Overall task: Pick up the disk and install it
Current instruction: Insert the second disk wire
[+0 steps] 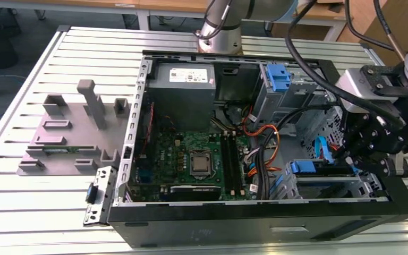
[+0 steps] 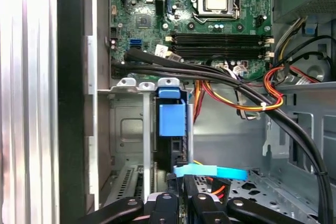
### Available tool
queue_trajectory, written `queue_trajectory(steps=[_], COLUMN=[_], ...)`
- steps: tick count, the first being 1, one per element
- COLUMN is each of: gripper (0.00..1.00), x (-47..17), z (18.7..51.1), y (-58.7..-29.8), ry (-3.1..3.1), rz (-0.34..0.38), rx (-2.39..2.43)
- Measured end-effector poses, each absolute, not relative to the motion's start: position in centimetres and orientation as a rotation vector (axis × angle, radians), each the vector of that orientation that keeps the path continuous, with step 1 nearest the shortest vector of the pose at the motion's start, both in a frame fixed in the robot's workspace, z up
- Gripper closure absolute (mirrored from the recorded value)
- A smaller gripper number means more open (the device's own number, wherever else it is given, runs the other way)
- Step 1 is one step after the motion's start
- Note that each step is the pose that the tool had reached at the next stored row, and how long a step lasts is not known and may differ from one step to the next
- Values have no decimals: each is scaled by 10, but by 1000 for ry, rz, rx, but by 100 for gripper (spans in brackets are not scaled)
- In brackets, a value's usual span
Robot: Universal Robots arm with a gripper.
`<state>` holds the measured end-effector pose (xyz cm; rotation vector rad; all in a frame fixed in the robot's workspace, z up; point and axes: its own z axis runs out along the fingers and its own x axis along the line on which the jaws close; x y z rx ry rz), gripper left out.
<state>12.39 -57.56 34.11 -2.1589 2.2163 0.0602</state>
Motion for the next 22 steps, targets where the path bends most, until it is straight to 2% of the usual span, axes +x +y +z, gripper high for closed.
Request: queue_trajectory(steps=[16, 17, 18, 22], gripper=[84, 82, 76, 76], x=[127, 127, 127, 128], z=[341, 341, 341, 340], y=[-580, -580, -580, -580], ry=[2218, 2218, 2218, 2218], rz=[60, 60, 60, 60], rx=[-2157, -2157, -2157, -2157])
